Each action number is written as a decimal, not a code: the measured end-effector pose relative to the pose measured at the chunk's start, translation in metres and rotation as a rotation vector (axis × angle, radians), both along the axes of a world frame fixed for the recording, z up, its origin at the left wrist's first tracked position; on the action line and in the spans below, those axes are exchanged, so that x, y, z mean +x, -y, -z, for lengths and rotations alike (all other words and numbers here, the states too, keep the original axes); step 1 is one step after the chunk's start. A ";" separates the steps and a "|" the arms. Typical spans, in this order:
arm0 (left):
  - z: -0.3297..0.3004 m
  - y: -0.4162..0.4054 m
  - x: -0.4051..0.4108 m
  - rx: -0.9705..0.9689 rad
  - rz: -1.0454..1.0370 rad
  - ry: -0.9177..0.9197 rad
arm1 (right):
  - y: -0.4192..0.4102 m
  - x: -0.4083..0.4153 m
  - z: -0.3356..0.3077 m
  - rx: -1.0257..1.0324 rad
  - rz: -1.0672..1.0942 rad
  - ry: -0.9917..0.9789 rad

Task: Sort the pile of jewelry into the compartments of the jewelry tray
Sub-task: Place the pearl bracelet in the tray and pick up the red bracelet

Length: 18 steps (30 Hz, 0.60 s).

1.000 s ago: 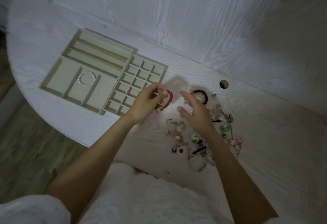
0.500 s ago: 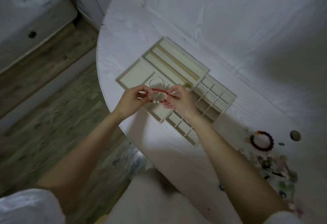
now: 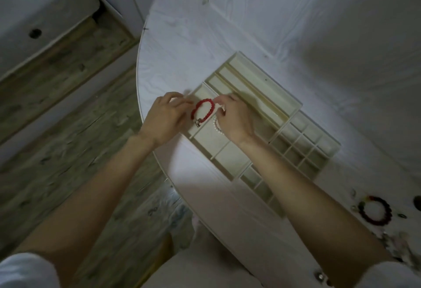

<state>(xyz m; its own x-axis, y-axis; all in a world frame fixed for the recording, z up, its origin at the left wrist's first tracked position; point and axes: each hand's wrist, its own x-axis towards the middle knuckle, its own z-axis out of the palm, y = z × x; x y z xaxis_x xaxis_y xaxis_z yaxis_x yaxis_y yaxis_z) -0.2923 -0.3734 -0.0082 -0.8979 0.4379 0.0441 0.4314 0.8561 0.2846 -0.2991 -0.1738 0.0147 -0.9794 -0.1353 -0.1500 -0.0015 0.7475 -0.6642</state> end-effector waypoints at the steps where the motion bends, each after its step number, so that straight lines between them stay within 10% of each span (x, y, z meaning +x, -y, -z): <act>1: 0.001 -0.002 0.000 -0.031 0.055 -0.029 | 0.000 0.001 0.002 0.096 -0.099 -0.073; 9: 0.010 0.003 -0.023 -0.254 0.207 -0.115 | 0.001 -0.001 0.024 0.485 -0.509 -0.276; 18: 0.013 0.000 -0.042 -0.156 0.188 -0.166 | 0.006 -0.004 0.026 0.597 -0.467 -0.239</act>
<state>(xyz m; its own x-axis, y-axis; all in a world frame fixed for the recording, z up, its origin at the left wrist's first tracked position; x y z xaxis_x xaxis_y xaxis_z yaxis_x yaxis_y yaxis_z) -0.3340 -0.3732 -0.0212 -0.7863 0.6093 0.1023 0.6166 0.7843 0.0678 -0.3032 -0.1800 -0.0108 -0.8561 -0.5028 -0.1197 -0.4944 0.8642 -0.0937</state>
